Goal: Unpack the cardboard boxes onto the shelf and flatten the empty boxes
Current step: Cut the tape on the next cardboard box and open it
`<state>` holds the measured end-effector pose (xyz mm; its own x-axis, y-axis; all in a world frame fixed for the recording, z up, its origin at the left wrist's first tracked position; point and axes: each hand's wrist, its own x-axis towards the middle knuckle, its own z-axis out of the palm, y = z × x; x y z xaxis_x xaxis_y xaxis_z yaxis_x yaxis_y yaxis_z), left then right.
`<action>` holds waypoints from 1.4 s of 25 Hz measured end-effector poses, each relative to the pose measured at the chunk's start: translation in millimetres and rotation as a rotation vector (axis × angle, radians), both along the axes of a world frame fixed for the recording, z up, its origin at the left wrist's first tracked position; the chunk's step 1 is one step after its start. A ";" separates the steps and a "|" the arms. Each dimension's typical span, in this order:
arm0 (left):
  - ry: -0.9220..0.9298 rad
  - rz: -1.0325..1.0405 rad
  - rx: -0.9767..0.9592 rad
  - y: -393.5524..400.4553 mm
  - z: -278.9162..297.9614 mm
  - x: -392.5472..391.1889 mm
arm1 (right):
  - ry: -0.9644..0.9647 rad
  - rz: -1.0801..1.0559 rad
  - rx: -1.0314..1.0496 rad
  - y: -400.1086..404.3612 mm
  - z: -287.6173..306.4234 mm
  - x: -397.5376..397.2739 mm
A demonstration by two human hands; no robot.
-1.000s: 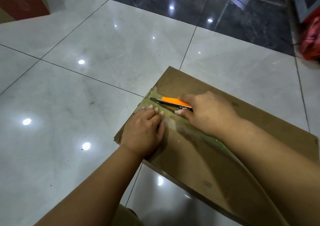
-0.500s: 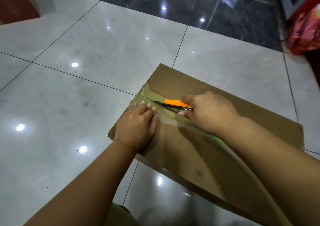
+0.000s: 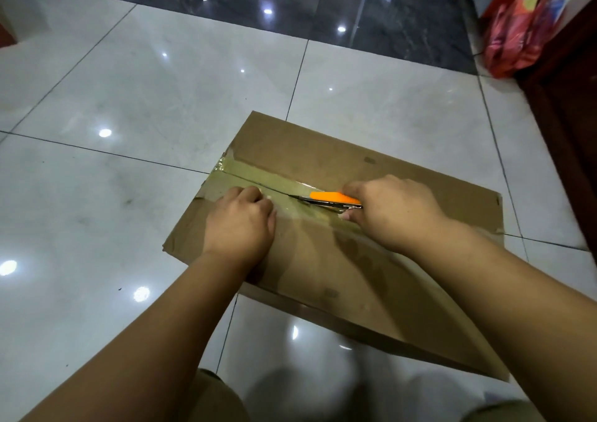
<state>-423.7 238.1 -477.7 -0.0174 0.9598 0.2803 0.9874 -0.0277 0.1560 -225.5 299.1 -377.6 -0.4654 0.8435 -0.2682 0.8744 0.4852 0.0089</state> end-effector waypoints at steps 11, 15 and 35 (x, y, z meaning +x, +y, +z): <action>-0.096 -0.043 -0.063 -10.7 -1.3 71.8 | -0.028 -0.120 -0.010 -13.8 3.1 66.5; -0.144 -0.025 -0.130 -11.6 1.2 94.2 | -0.025 -0.121 -0.010 -22.3 2.2 94.1; -0.035 -0.099 -0.233 -9.8 -5.4 125.8 | 0.384 -0.470 -0.097 -53.3 -46.4 163.5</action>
<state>-297.8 228.3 -483.2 0.0744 0.9959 0.0523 0.9754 -0.0836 0.2038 -61.9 245.8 -424.0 -0.1276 0.9622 -0.2407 0.9270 0.0294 -0.3740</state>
